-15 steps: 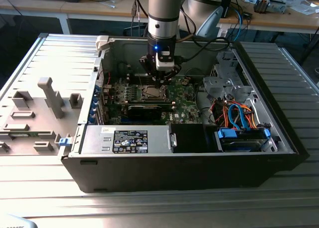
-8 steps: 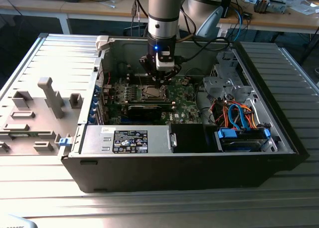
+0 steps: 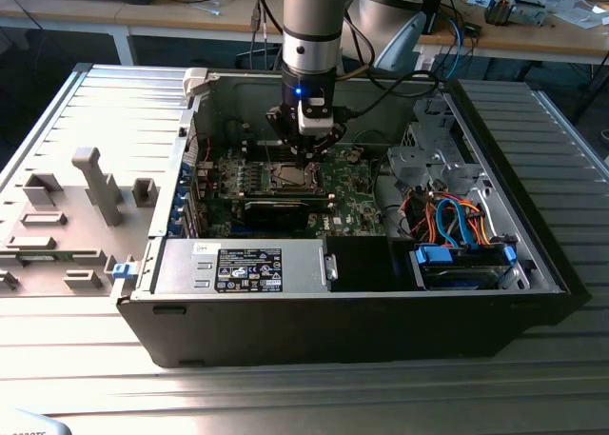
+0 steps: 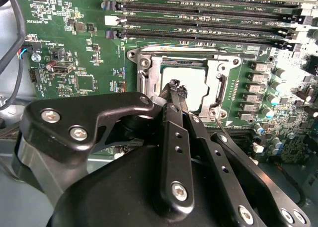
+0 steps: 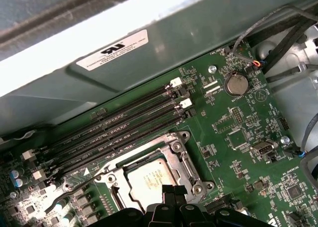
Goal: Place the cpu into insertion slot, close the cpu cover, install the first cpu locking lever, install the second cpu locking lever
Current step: 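Install the first cpu locking lever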
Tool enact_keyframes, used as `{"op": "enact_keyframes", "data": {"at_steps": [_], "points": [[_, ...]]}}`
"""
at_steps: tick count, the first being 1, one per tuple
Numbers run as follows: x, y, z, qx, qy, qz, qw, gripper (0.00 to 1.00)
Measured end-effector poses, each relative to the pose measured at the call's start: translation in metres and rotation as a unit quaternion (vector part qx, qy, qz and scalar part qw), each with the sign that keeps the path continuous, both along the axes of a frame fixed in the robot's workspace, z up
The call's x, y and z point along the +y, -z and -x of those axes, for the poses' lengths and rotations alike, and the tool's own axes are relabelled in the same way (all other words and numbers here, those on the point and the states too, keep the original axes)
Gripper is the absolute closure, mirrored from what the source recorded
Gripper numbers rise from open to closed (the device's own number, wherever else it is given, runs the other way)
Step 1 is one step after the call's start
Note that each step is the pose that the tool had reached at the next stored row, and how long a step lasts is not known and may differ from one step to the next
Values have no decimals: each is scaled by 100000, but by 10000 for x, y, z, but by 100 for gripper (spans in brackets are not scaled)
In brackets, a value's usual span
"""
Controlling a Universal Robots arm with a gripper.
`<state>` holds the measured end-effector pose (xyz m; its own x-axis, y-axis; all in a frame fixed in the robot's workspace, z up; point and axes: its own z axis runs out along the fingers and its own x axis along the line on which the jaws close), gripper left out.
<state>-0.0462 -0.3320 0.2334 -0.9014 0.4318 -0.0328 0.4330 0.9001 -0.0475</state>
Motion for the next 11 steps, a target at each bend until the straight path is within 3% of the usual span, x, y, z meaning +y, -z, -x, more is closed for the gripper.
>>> {"op": "enact_keyframes", "data": {"at_steps": [11], "points": [[0,1,0,0,-301,1,100000,89]]}}
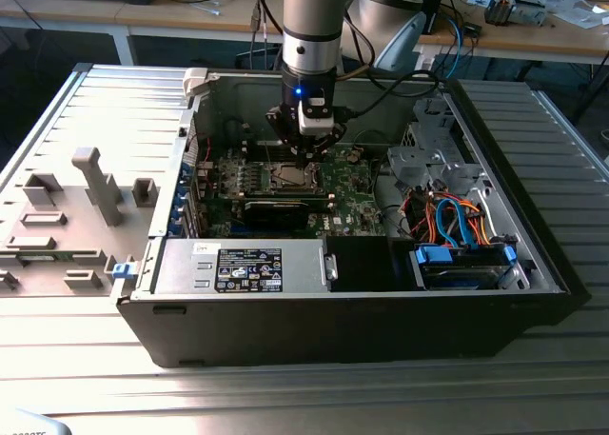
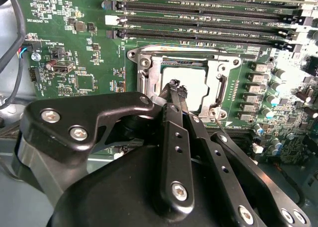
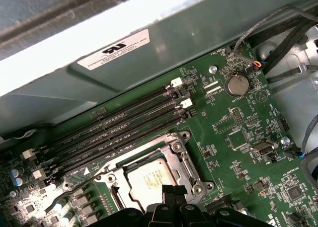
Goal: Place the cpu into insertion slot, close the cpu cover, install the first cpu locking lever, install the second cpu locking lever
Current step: 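Install the first cpu locking lever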
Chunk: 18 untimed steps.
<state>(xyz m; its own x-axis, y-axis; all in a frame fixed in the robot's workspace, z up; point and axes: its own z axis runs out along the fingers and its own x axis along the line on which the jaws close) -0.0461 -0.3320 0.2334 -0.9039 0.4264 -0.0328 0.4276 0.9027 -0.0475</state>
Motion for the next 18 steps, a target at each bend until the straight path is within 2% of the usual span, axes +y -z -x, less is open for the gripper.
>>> {"op": "enact_keyframes", "data": {"at_steps": [18], "points": [[0,1,0,-3,-609,-2,99998,89]]}}
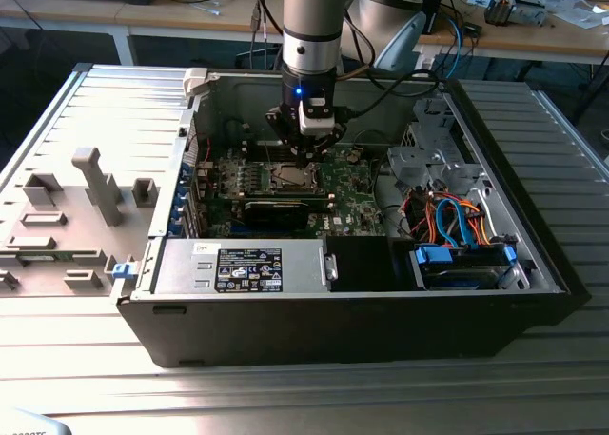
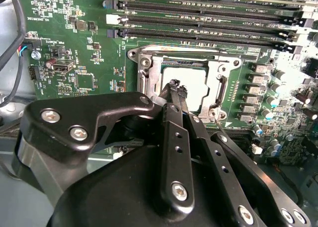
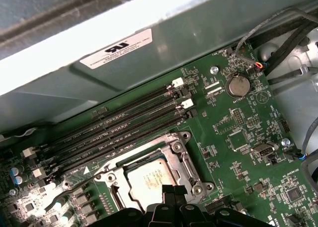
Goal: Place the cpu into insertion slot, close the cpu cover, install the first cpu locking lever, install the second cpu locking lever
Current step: 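Install the first cpu locking lever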
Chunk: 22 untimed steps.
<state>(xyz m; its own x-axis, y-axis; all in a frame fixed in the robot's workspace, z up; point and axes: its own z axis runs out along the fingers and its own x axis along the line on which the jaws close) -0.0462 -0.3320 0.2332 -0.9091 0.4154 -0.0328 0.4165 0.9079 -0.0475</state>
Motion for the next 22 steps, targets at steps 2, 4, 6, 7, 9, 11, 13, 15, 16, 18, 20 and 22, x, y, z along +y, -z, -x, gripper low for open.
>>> {"op": "enact_keyframes", "data": {"at_steps": [2,4,6,7,9,11,13,15,16,18,20,22], "points": [[0,0,0,2,-43,2,100000,89],[0,0,0,2,-93,-1,100000,89],[0,0,0,1,-141,0,100000,89],[0,0,0,1,-159,1,100000,89],[0,0,0,1,-202,-1,100000,89],[0,0,0,2,-339,0,99999,89],[0,1,0,2,-634,1,99998,89],[0,1,0,1,-707,1,99998,89],[0,1,0,-1,-728,2,99997,89],[0,1,0,1,-783,1,99997,89],[0,1,0,0,-829,2,99997,89],[0,1,0,2,-868,1,99996,89]]}}
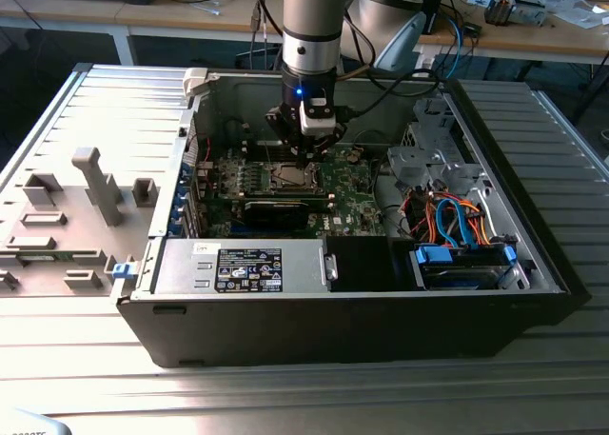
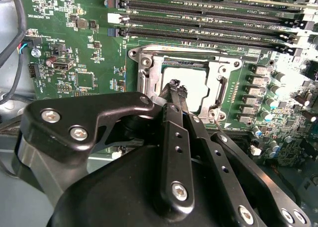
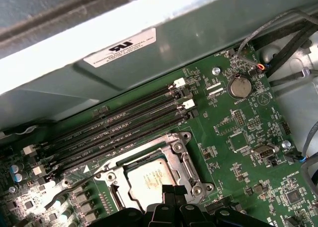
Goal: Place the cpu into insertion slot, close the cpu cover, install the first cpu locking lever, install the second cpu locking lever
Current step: 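Install the first cpu locking lever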
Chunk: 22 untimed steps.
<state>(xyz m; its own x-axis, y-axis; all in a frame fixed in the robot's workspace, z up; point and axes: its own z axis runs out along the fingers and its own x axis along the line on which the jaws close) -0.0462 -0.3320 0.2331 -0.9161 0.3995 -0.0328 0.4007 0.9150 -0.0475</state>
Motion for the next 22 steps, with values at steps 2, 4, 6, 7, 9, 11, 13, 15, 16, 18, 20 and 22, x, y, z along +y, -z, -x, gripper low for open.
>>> {"op": "enact_keyframes", "data": {"at_steps": [2,4,6,7,9,11,13,15,16,18,20,22], "points": [[0,0,0,0,-73,2,100000,89],[0,0,0,2,-119,0,100000,89],[0,0,0,0,-156,0,100000,89],[0,0,0,-2,-181,-1,100000,89],[0,0,0,-1,-239,2,100000,89],[0,0,0,1,-289,1,100000,89],[0,0,0,1,-332,1,99999,89],[0,1,0,2,-396,0,99999,89],[0,1,0,-1,-427,-1,99999,89],[0,1,0,0,-463,1,99999,89],[0,1,0,-1,-543,0,99999,89],[0,1,0,-1,-616,0,99998,89]]}}
